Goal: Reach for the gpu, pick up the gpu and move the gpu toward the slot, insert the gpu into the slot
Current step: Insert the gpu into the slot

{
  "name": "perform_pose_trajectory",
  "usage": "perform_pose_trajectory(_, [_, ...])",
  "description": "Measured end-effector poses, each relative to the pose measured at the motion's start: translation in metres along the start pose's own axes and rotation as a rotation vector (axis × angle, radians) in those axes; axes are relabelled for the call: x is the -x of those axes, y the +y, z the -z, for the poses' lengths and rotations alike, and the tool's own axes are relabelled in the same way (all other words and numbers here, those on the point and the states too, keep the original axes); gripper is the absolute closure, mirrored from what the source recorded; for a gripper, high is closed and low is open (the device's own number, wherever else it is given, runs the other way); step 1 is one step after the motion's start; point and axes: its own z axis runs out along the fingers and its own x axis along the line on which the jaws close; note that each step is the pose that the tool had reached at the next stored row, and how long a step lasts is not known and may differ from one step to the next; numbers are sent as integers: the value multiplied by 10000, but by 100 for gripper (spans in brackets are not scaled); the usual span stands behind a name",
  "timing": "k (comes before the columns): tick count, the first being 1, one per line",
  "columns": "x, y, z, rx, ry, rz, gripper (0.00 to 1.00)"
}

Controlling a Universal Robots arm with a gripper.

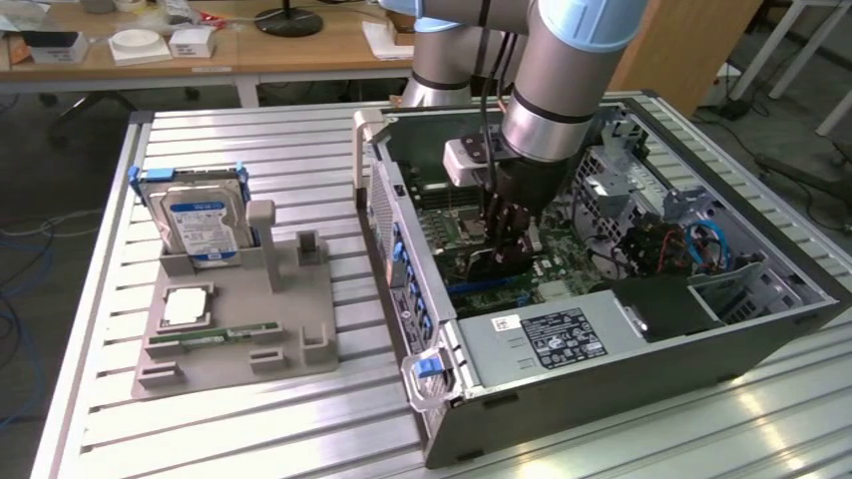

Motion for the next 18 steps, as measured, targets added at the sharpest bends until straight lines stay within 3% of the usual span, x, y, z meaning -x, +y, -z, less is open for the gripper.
perform_pose_trajectory(18, [1, -1, -32, 0, 1, 1, 74])
